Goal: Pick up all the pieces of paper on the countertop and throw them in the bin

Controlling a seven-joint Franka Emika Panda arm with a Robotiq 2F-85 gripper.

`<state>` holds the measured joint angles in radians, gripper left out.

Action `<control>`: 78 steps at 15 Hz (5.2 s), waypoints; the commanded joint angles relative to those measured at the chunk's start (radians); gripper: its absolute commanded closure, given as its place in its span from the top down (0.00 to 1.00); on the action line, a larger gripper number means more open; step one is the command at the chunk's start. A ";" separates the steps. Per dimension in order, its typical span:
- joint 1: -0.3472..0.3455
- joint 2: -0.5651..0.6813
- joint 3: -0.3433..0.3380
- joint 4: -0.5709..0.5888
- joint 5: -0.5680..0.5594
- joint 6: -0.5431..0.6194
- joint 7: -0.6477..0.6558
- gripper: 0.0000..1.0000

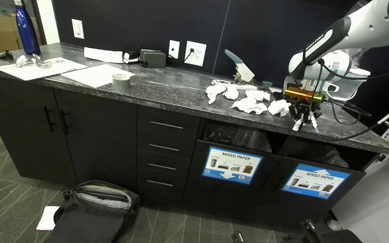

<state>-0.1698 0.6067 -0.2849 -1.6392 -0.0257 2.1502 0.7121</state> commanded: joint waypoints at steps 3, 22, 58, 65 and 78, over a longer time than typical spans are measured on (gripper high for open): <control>0.057 -0.207 0.042 -0.349 -0.046 0.177 -0.189 0.17; 0.659 0.220 -0.370 -0.666 -0.722 1.148 0.175 0.14; 0.526 0.507 0.031 -0.345 0.656 1.731 -1.023 0.14; 0.668 0.383 -0.071 -0.447 0.799 1.354 -1.160 0.14; 0.875 0.203 -0.261 -0.679 0.397 1.262 -0.812 0.14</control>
<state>0.6484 0.8662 -0.4938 -2.2354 0.4181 3.3560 -0.1639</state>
